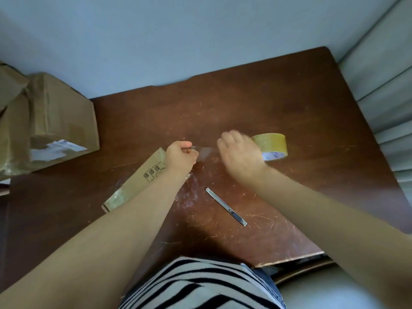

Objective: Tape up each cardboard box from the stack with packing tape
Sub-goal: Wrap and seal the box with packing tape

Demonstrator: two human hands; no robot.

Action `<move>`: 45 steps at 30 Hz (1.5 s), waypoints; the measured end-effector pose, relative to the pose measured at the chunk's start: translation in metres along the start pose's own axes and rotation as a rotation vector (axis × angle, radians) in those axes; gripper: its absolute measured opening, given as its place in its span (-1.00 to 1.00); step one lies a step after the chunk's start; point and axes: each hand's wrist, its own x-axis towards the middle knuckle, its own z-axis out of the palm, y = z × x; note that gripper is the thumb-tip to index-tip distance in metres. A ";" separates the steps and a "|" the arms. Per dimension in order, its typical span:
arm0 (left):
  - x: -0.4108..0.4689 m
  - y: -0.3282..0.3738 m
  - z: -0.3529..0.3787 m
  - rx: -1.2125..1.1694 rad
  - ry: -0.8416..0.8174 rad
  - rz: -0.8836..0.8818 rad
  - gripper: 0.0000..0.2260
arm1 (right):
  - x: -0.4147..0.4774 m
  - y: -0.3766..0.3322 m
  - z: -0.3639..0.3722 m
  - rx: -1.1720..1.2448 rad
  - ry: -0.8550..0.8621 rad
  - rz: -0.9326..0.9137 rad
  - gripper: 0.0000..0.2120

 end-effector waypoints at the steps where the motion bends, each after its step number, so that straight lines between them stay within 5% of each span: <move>1: 0.001 0.000 -0.001 -0.005 -0.001 0.002 -0.74 | -0.012 -0.011 0.005 0.132 -0.025 0.010 -0.63; 4: 0.001 0.000 -0.001 -0.006 0.000 -0.002 -0.73 | -0.037 -0.028 0.023 0.295 -0.420 0.163 -0.32; 6: 0.000 -0.001 -0.001 0.004 -0.016 -0.006 -0.71 | -0.038 -0.031 0.034 0.329 -0.499 0.293 -0.25; 11: -0.006 0.002 -0.001 0.034 -0.058 -0.003 -0.74 | -0.037 -0.032 0.049 0.413 -0.455 0.375 -0.29; 16: -0.003 0.006 -0.006 -0.036 -0.085 -0.050 -0.74 | -0.074 -0.024 0.038 0.614 -0.152 0.279 -0.51; 20: -0.008 0.006 -0.009 -0.047 -0.118 -0.023 -0.71 | -0.112 -0.043 0.045 0.431 -0.224 0.218 -0.43; 23: -0.010 0.007 -0.008 -0.046 -0.128 0.000 -0.73 | -0.112 -0.047 0.039 0.466 -0.298 0.260 -0.63; 26: -0.010 0.009 -0.010 -0.037 -0.136 0.017 -0.78 | -0.114 -0.043 0.031 0.741 -0.352 0.458 -0.74; 30: -0.008 0.007 -0.010 -0.021 -0.138 0.030 -0.81 | -0.118 -0.039 0.024 1.655 -0.434 0.950 -0.81; 32: -0.008 0.006 -0.009 -0.012 -0.137 0.031 -0.82 | -0.121 -0.037 0.024 1.863 -0.470 1.050 -0.79; 36: -0.007 0.006 -0.009 -0.011 -0.130 0.014 -0.83 | -0.121 -0.038 0.023 2.133 -0.550 1.093 -0.65; 40: -0.007 0.005 -0.009 -0.013 -0.138 0.016 -0.82 | -0.115 -0.040 0.023 2.357 -0.358 1.031 -0.77; 45: -0.008 0.005 -0.010 -0.020 -0.143 0.040 -0.82 | -0.111 -0.037 0.015 2.466 -0.337 0.972 -0.77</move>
